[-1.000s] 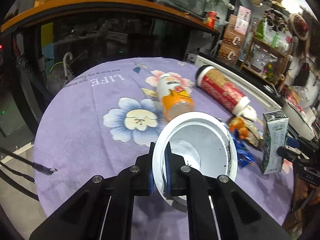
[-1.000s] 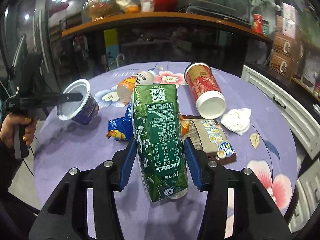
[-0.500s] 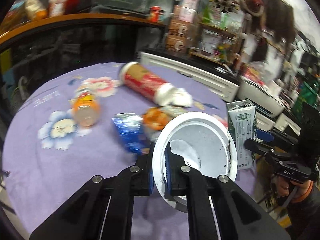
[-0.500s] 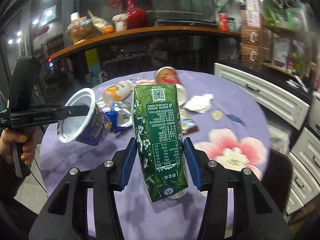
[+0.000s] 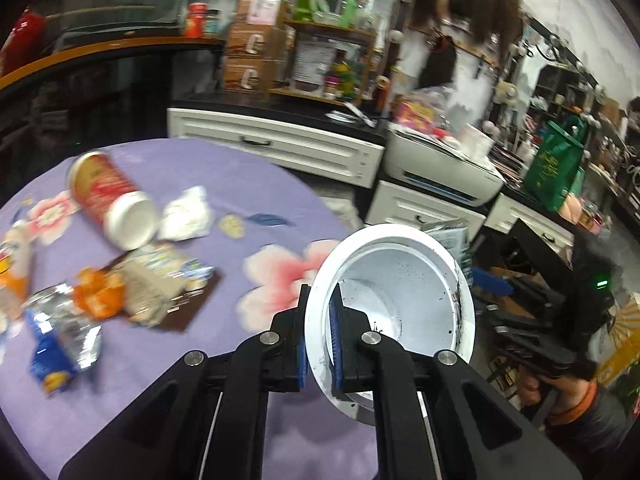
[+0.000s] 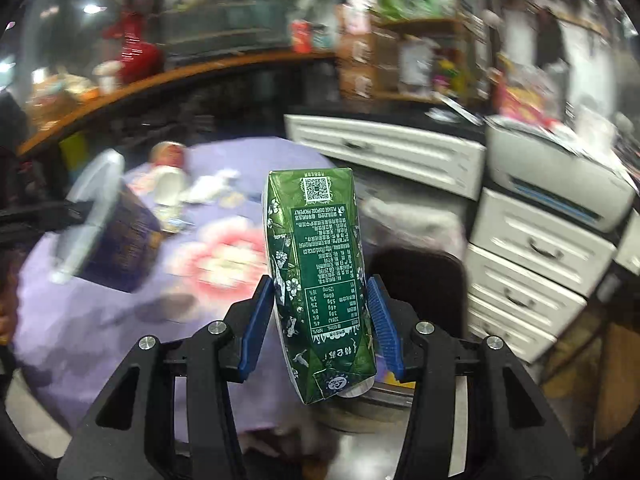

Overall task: Collect trash
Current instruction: 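Carry the cup and carton to the bin while the right tool drops the carton inside, then open the left tool to drop the yogurt cup into the bin, then move both tools back over the table toward the blue chip bag, then grasp the blue chip bag with the left tool and lift it, then grasp the orange peel with the right tool while the left tool holds the chip bag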

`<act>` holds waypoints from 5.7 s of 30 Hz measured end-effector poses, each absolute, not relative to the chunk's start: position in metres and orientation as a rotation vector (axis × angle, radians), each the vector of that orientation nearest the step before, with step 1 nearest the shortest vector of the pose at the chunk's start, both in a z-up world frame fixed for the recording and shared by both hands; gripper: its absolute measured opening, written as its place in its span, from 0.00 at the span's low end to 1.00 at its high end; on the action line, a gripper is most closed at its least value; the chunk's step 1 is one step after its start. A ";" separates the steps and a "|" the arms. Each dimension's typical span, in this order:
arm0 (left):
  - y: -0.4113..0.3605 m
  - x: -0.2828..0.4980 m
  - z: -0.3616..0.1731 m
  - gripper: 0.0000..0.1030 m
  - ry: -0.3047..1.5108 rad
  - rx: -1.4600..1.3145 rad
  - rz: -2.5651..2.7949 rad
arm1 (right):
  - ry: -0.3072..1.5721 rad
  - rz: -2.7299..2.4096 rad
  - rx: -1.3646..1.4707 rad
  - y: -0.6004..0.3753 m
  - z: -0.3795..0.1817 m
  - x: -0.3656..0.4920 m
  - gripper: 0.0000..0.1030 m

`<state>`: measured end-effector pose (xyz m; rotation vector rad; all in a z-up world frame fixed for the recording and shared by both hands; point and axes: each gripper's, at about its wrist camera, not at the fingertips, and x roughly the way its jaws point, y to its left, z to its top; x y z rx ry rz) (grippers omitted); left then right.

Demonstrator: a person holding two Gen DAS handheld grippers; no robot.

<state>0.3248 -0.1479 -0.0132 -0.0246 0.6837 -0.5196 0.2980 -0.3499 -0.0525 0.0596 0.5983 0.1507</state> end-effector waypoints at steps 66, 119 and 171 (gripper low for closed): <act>-0.383 0.427 -0.143 0.48 0.918 0.342 -0.474 | 0.711 -0.180 0.243 -0.468 -0.162 0.228 0.62; 0.004 0.274 -0.021 0.95 0.587 0.065 -0.075 | 0.554 0.361 0.051 -0.196 -0.024 0.250 0.82; 0.094 0.268 -0.026 0.27 0.614 -0.192 -0.018 | 0.742 0.557 -0.115 -0.036 -0.026 0.366 0.82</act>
